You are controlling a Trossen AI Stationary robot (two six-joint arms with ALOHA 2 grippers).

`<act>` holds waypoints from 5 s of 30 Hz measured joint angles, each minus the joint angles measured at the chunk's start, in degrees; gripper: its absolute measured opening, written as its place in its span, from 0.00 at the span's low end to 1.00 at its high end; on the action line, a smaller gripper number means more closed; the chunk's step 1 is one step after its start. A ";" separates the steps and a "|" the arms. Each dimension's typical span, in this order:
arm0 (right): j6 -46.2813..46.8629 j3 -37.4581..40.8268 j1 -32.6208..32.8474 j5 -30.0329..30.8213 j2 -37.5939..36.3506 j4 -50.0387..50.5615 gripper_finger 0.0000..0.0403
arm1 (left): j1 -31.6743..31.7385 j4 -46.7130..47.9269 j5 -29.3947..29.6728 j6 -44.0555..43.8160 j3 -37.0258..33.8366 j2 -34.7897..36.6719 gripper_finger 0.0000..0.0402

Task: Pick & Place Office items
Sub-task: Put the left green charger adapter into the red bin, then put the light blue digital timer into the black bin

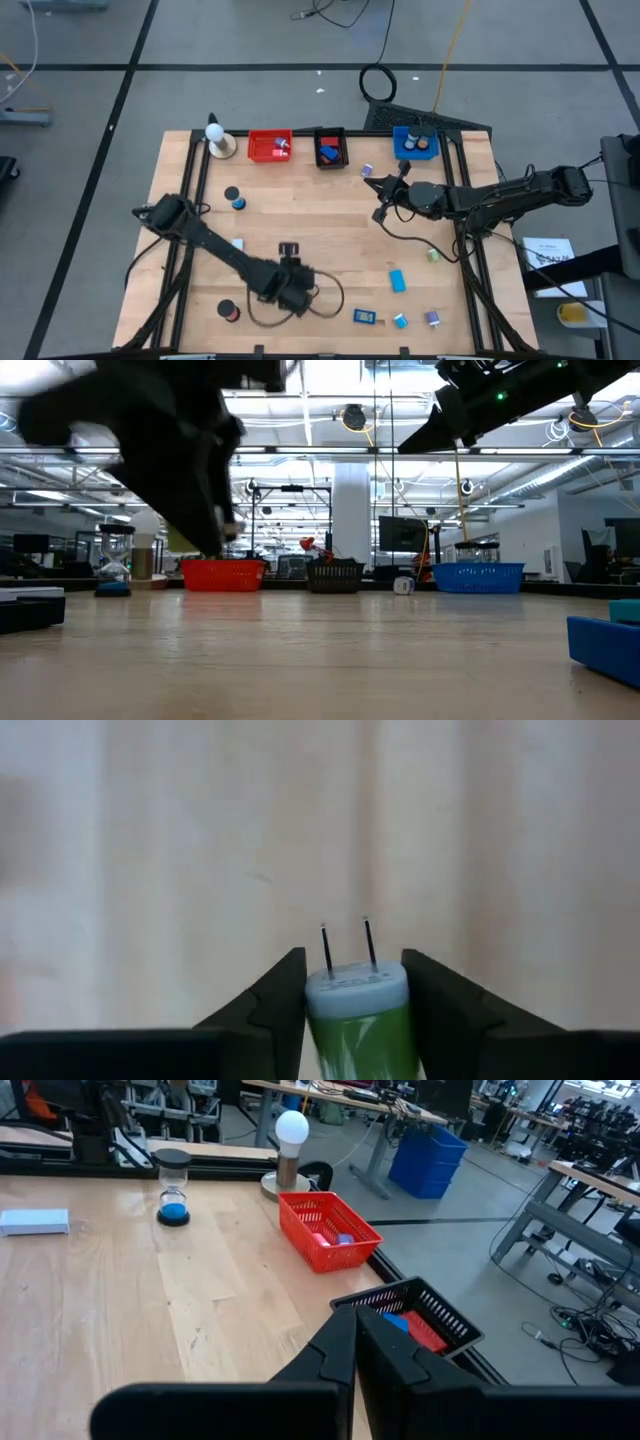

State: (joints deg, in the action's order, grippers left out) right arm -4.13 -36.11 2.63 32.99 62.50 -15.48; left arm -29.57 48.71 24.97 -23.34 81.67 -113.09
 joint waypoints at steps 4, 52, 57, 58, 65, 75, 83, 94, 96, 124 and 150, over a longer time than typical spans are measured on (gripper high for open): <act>-0.02 -0.01 0.07 0.00 0.00 0.38 0.01 | 5.91 -10.49 -2.55 10.81 -10.80 2.08 0.35; -1.04 0.00 0.09 -0.04 0.00 0.74 0.01 | 30.65 -11.04 -14.49 20.44 -24.87 18.31 0.74; -1.04 0.01 0.09 -0.04 -0.02 0.76 0.01 | 32.42 -19.84 -16.79 23.41 -30.93 18.31 0.72; -1.05 0.00 0.09 -0.04 -0.01 0.76 0.01 | 32.74 -21.66 -17.36 23.76 -31.97 18.31 0.70; -1.04 0.02 0.09 -0.04 -0.01 0.75 0.01 | 33.13 -25.78 -19.85 24.03 -34.21 18.44 0.50; -0.82 0.02 0.09 -0.07 -0.02 0.85 0.01 | 37.67 -21.53 -12.97 22.22 -28.50 24.42 0.33; -0.77 0.00 0.09 -0.07 0.00 0.65 0.01 | 53.29 -18.85 -5.38 4.59 -27.08 31.72 0.33; -0.84 0.00 0.09 -0.07 -0.01 0.33 0.01 | 66.59 -19.54 -6.59 -4.75 -21.52 20.79 0.33; -0.93 0.02 0.09 -0.07 0.00 0.35 0.01 | 67.17 -17.92 -6.42 -5.78 -19.00 18.43 0.33; -1.06 -0.01 0.11 -0.07 -0.02 0.76 0.01 | 68.84 -11.20 -4.09 -11.47 -10.49 3.91 0.39; -0.69 0.01 -0.73 -0.03 -0.02 0.28 0.01 | 54.13 -26.64 -6.14 11.54 -23.02 24.49 0.06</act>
State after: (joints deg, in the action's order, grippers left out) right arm -4.82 -36.10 1.91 32.97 62.48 -15.20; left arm 24.56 22.08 18.84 -11.80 58.65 -88.60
